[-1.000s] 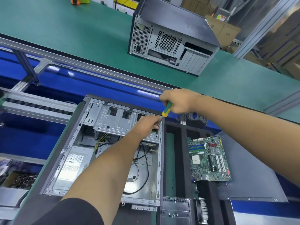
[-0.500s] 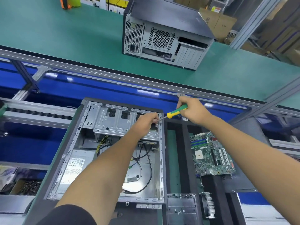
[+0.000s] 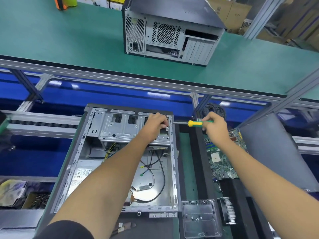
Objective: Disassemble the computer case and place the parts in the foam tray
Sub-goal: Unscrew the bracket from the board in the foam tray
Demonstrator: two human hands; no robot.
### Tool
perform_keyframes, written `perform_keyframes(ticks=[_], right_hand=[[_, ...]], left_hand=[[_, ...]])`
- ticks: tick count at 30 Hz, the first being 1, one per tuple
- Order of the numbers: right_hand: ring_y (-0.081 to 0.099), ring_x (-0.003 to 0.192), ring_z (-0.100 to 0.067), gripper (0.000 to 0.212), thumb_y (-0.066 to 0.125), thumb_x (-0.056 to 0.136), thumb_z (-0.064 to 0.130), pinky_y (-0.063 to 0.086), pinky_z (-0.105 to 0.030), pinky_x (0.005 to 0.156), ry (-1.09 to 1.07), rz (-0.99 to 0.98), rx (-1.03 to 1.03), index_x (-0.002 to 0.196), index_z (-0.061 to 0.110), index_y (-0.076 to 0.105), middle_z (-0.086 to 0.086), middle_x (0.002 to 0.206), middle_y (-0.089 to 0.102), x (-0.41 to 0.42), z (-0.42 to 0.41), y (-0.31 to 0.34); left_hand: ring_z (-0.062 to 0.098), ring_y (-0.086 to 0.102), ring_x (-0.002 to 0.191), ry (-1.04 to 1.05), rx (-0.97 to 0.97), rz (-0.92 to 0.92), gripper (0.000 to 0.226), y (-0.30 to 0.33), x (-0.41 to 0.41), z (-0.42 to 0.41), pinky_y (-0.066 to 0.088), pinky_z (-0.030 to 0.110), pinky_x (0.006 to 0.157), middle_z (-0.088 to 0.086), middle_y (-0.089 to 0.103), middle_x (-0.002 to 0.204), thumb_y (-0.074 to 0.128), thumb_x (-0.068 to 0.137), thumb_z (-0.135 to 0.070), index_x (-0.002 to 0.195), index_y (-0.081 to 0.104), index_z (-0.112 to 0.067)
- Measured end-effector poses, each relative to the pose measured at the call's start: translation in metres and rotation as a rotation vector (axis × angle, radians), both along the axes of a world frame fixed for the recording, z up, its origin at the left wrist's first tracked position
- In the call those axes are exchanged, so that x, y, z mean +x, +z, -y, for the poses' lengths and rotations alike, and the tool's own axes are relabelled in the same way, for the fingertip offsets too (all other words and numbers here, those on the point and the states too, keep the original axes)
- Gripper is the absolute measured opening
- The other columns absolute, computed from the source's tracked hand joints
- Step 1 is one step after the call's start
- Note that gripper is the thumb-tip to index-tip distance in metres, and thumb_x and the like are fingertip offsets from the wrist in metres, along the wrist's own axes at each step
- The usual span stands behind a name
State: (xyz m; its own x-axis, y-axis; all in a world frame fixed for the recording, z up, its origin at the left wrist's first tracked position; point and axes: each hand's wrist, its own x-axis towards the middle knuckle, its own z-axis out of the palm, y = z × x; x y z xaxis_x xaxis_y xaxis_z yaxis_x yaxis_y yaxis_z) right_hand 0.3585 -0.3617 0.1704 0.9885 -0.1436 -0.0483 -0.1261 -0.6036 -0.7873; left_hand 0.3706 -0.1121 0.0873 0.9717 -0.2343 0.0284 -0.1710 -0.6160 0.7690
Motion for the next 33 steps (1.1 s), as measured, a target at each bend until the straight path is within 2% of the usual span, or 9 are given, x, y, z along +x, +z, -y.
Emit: perform_keyframes(ticks=[3, 8, 11, 15, 18, 20, 25, 28, 33], right_hand=[[0.052, 0.055, -0.017, 0.023, 0.054, 0.084, -0.006, 0.041, -0.030, 0.053, -0.152, -0.053, 0.242, 0.077, 0.015, 0.057, -0.003, 0.065, 0.061, -0.021, -0.019, -0.027], [0.051, 0.060, -0.007, 0.017, 0.058, 0.088, -0.004, 0.041, -0.022, 0.056, -0.345, -0.055, 0.502, 0.088, 0.013, 0.055, -0.003, 0.084, 0.060, -0.062, -0.082, -0.076], [0.055, 0.057, 0.003, 0.016, 0.058, 0.089, 0.002, 0.039, -0.013, 0.049, -0.395, 0.013, 0.451, 0.096, 0.016, 0.055, -0.001, 0.086, 0.062, -0.076, -0.108, -0.085], [0.060, 0.077, -0.017, 0.018, 0.057, 0.092, 0.015, 0.034, -0.031, 0.053, -0.399, 0.017, 0.176, 0.099, 0.027, 0.045, 0.000, 0.095, 0.060, -0.080, -0.120, -0.084], [0.059, 0.076, -0.018, 0.012, 0.049, 0.094, 0.019, 0.035, -0.031, 0.053, -0.413, 0.015, 0.076, 0.097, 0.027, 0.041, 0.001, 0.094, 0.059, -0.081, -0.122, -0.084], [0.059, 0.076, -0.021, 0.008, 0.045, 0.096, 0.019, 0.039, -0.034, 0.055, -0.411, 0.023, 0.040, 0.097, 0.025, 0.039, 0.001, 0.092, 0.058, -0.081, -0.124, -0.085], [0.057, 0.073, -0.026, 0.008, 0.039, 0.101, 0.019, 0.036, -0.036, 0.055, -0.439, -0.001, 0.014, 0.093, 0.019, 0.037, -0.004, 0.086, 0.058, -0.077, -0.123, -0.085], [0.057, 0.071, -0.026, 0.011, 0.040, 0.102, 0.019, 0.038, -0.036, 0.056, -0.435, 0.014, -0.028, 0.092, 0.019, 0.036, -0.004, 0.085, 0.057, -0.077, -0.124, -0.085], [0.055, 0.068, -0.023, 0.011, 0.041, 0.102, 0.020, 0.031, -0.033, 0.051, -0.442, 0.013, -0.055, 0.092, 0.020, 0.034, -0.004, 0.085, 0.056, -0.076, -0.124, -0.086]], left_hand=[[0.023, 0.041, 0.111, -0.022, 0.082, 0.032, 0.014, -0.004, 0.004, 0.001, 0.040, 0.035, 0.096, -0.006, 0.053, 0.100, 0.060, 0.102, -0.011, 0.092, 0.067, -0.018], [0.026, 0.044, 0.109, -0.051, 0.157, 0.051, 0.012, -0.001, 0.006, 0.003, 0.038, 0.035, 0.094, 0.001, 0.064, 0.104, 0.058, 0.103, -0.015, 0.099, 0.068, -0.008], [0.026, 0.046, 0.114, -0.068, 0.262, 0.041, 0.018, 0.007, 0.007, 0.006, 0.038, 0.037, 0.099, 0.004, 0.067, 0.115, 0.055, 0.105, -0.021, 0.108, 0.068, -0.008], [0.024, 0.047, 0.117, -0.180, 0.402, 0.022, 0.023, 0.021, 0.016, 0.004, 0.040, 0.035, 0.097, 0.007, 0.066, 0.119, 0.055, 0.105, -0.023, 0.118, 0.068, -0.008], [0.016, 0.046, 0.102, -0.261, 0.454, -0.001, 0.018, 0.030, 0.024, 0.003, 0.039, 0.029, 0.086, 0.008, 0.063, 0.115, 0.059, 0.103, -0.020, 0.115, 0.066, -0.008], [0.017, 0.050, 0.095, -0.318, 0.532, -0.006, 0.013, 0.036, 0.028, 0.003, 0.043, 0.034, 0.084, 0.009, 0.064, 0.109, 0.059, 0.102, -0.019, 0.110, 0.064, -0.010], [0.023, 0.061, 0.100, -0.419, 0.662, 0.064, 0.007, 0.036, 0.040, 0.002, 0.047, 0.034, 0.073, 0.003, 0.069, 0.104, 0.058, 0.099, -0.020, 0.099, 0.064, -0.015], [0.021, 0.058, 0.104, -0.419, 0.692, 0.065, 0.005, 0.036, 0.043, 0.002, 0.051, 0.037, 0.078, -0.002, 0.065, 0.102, 0.060, 0.098, -0.024, 0.096, 0.063, -0.021], [0.018, 0.047, 0.104, -0.455, 0.935, 0.216, 0.018, 0.038, 0.046, 0.007, 0.033, 0.032, 0.078, -0.009, 0.069, 0.098, 0.055, 0.099, -0.033, 0.099, 0.071, -0.024]])
